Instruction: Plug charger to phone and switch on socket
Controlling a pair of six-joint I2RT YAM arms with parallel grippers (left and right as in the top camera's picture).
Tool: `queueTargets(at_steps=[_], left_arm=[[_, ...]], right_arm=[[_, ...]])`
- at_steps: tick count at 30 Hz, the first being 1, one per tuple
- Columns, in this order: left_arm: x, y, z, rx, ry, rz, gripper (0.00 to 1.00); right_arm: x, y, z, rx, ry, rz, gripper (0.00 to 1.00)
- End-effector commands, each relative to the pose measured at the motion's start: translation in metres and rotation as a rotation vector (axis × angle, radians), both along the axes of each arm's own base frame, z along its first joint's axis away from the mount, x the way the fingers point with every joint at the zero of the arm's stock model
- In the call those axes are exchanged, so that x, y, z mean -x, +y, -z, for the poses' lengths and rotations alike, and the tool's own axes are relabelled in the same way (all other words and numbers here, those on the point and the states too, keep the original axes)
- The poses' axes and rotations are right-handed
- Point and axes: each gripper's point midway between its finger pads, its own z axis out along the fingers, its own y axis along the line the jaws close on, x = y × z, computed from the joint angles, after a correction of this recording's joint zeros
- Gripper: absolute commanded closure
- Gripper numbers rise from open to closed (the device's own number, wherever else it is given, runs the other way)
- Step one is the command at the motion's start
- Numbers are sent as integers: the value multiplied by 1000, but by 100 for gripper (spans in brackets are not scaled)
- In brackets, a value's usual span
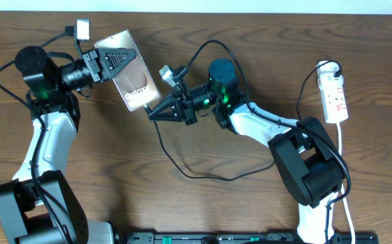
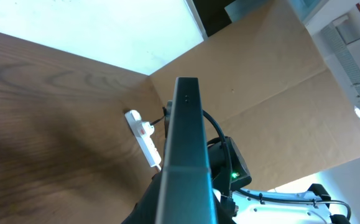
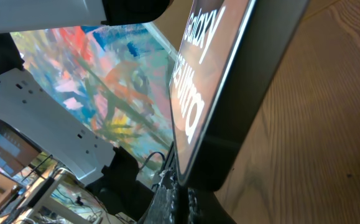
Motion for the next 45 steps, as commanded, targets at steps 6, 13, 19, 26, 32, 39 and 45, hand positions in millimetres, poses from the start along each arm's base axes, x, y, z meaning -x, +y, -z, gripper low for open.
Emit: queueTargets(at_steps=[6, 13, 19, 26, 32, 39, 45], left_arm=[[6, -1, -12, -18, -55, 16, 92], [6, -1, -12, -19, -59, 16, 93], [6, -1, -12, -23, -68, 16, 93], [6, -2, -12, -23, -67, 18, 93], [6, -3, -12, -23, -67, 19, 92], [7, -6, -12, -23, -67, 28, 93], [8, -11, -12, -22, -67, 40, 92]], right_arm=[[-4, 0, -6, -10, -13, 16, 99], [-7, -3, -6, -10, -13, 21, 99], [-7, -4, -6, -10, -13, 20, 99], [-7, -4, -6, -9, -13, 19, 99], [-5, -2, -8, -14, -16, 15, 99], [-6, -1, -9, -15, -14, 26, 99], [-6, -1, -9, -14, -10, 26, 99]])
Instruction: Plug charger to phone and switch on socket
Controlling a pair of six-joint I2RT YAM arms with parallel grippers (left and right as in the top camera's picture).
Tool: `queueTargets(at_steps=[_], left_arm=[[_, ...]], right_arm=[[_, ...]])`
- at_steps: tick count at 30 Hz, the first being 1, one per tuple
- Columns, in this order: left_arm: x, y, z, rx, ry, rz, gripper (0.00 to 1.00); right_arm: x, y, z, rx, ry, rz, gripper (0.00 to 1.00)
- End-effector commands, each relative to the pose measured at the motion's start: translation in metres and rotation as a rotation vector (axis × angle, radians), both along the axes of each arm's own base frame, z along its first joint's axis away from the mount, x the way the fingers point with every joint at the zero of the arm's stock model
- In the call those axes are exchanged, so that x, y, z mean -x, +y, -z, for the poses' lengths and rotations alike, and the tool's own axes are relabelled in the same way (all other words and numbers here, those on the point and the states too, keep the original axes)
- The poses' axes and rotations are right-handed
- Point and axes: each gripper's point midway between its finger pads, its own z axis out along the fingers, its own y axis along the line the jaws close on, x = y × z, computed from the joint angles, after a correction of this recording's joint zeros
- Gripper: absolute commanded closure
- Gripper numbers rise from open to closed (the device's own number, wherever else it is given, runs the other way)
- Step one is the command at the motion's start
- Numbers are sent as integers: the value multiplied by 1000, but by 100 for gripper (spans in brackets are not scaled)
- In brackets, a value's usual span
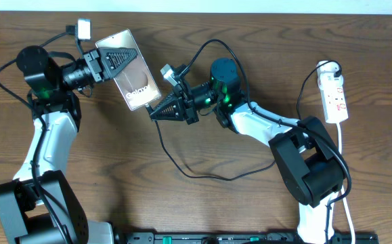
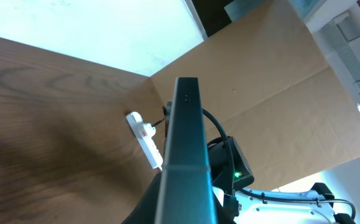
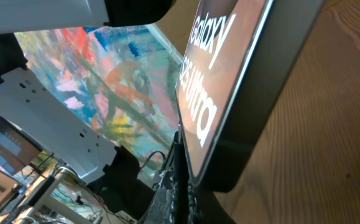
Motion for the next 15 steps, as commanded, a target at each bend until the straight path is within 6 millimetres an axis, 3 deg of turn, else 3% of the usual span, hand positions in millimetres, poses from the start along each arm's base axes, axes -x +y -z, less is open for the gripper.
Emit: queueTargets(at_steps=[1, 15], left_arm=[[8, -7, -12, -14, -46, 36, 93], [11, -9, -11, -7, -25, 60, 93]], right_arm=[[-4, 2, -7, -9, -6, 27, 99], [-5, 2, -7, -8, -7, 29, 99]])
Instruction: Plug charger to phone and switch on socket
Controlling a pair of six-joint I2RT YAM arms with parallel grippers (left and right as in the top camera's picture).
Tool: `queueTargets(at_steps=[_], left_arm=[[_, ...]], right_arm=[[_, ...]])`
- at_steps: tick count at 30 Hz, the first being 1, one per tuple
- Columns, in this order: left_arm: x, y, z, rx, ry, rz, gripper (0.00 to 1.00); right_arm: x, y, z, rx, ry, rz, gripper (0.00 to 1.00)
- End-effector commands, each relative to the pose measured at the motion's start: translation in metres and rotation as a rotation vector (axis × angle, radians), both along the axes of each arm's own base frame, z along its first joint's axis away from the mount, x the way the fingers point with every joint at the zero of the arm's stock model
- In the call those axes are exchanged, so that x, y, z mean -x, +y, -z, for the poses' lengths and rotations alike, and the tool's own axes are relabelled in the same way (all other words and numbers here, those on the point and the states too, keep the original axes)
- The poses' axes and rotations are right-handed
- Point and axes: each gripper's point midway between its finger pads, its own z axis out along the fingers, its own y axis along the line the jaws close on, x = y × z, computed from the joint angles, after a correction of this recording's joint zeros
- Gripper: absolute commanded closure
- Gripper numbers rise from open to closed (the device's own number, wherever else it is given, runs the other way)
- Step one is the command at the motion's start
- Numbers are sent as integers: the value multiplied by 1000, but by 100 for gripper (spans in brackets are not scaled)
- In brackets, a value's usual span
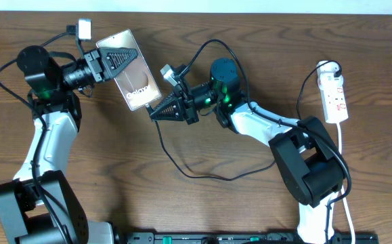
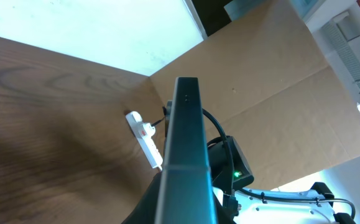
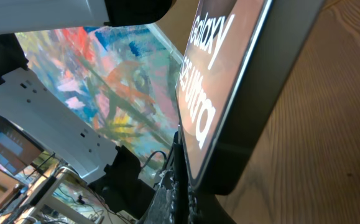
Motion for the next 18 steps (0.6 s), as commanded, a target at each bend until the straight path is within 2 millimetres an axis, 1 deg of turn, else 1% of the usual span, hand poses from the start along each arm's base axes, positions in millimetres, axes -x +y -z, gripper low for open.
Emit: queueTargets(at_steps=[1, 7, 18], left_arm=[[11, -8, -11, -8, -27, 57, 93], [13, -8, -11, -9, -28, 66, 92], [15, -9, -11, -12, -32, 83, 92]], right_arm=[[-5, 2, -7, -11, -12, 32, 99], [-6, 2, -7, -11, -11, 33, 99], [-12, 2, -7, -2, 15, 64, 99]])
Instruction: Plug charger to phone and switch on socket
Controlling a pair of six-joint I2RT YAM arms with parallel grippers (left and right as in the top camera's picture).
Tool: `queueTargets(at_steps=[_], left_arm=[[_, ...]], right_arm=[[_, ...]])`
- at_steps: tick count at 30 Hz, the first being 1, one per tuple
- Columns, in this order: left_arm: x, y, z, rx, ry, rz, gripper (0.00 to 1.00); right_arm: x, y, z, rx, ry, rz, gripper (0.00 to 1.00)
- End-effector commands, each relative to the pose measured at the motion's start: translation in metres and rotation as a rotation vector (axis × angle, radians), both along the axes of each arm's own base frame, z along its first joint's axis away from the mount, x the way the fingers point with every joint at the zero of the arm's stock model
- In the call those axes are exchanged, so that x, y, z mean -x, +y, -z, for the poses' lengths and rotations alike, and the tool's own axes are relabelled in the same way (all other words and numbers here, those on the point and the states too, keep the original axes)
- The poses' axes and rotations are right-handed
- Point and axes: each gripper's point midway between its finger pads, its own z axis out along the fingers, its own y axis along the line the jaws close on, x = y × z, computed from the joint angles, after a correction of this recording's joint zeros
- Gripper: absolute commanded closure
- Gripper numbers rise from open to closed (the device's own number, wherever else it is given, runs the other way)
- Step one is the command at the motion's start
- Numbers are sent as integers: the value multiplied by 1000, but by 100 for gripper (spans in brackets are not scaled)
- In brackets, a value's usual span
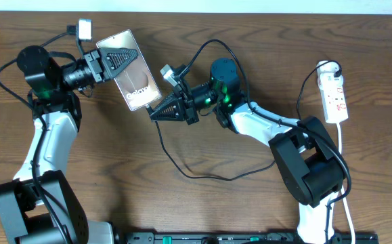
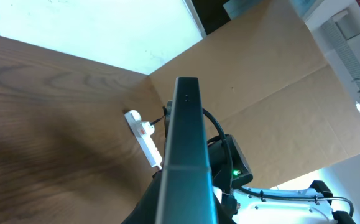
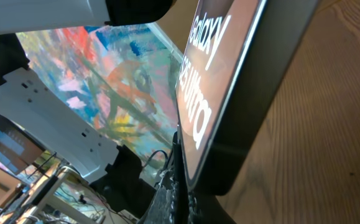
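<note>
My left gripper [image 1: 107,62] is shut on the phone [image 1: 129,69], held up off the table at the upper left with its lit screen facing the overhead camera. In the left wrist view the phone [image 2: 184,149] shows edge-on between the fingers. My right gripper [image 1: 156,112] is shut on the charger plug, its tip at the phone's lower end. In the right wrist view the phone [image 3: 242,93] fills the frame and the plug [image 3: 178,186] sits right under its bottom edge; the port itself is hidden. The white socket strip [image 1: 334,91] lies at the far right.
The black charger cable [image 1: 202,173] loops across the table's middle from the right gripper. A white cord [image 1: 342,163] runs down from the socket strip along the right edge. A brown cardboard panel [image 2: 260,81] stands behind the table in the left wrist view.
My left gripper held the phone up and my right gripper held the plug under its lower end throughout. From the oldest moment the phone's bottom edge shifted slightly in the right wrist view, then both arms stayed nearly still.
</note>
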Motion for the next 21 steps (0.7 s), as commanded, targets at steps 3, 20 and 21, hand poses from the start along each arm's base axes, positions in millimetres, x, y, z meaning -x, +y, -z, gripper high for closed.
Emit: queueTargets(at_steps=[3, 20, 21], left_arm=[[14, -9, -13, -17, -53, 75, 92], [12, -8, -17, -20, -77, 59, 93], [12, -8, -17, -17, -70, 59, 92]], right_arm=[[-14, 2, -7, -2, 15, 75, 99], [-18, 4, -7, 4, 36, 98, 99], [-17, 3, -7, 2, 30, 93, 99]])
